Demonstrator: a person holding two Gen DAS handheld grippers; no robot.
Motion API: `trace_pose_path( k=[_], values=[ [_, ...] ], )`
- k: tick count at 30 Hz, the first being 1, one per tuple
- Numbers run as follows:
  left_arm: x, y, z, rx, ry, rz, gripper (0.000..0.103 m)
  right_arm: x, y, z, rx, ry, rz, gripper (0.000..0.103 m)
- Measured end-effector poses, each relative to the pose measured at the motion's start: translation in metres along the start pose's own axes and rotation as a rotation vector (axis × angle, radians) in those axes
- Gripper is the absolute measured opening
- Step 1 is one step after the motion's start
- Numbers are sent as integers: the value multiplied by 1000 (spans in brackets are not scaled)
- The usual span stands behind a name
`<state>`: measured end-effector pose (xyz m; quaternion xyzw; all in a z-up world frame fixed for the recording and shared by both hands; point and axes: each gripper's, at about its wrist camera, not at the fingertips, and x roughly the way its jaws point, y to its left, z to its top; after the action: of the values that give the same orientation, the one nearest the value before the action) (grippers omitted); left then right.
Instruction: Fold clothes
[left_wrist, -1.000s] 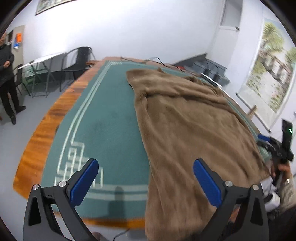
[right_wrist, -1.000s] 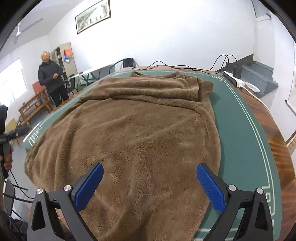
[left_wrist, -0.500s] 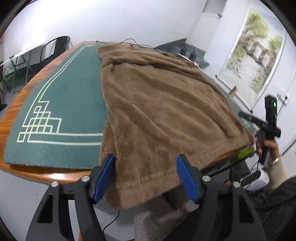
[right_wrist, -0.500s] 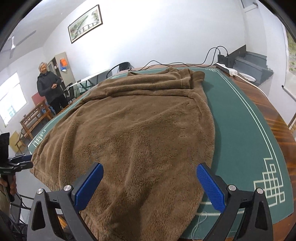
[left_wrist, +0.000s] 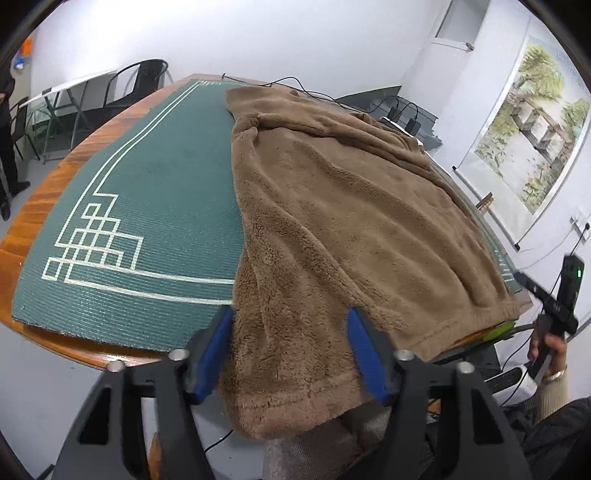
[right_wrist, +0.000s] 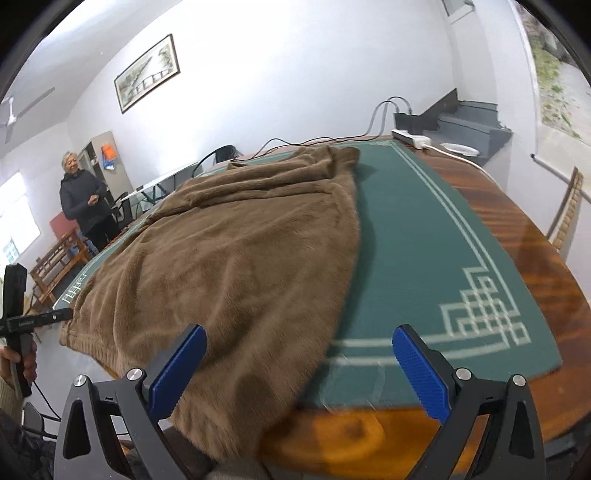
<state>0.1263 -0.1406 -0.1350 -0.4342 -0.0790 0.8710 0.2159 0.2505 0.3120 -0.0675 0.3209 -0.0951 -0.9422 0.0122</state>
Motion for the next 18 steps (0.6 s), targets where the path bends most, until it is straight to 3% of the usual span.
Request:
trace_pose_path(
  k=[1, 4, 7, 14, 18],
  values=[
    [0, 1, 1, -8, 3, -6, 22, -3, -2, -4, 5, -2, -8, 102],
    [-2, 1, 1, -14, 5, -11, 22, -3, -5, -12, 21, 4, -21, 102],
    [-3, -2, -1, -9, -2, -2, 22, 2, -1, -17, 23, 15, -8, 102],
    [-1, 3, -6, -47, -7, 0, 27, 23, 36, -22, -151, 62, -101, 102],
    [-2, 3, -7, -57, -16, -4, 29, 23, 40, -24, -152, 65, -82, 93]
  ],
)
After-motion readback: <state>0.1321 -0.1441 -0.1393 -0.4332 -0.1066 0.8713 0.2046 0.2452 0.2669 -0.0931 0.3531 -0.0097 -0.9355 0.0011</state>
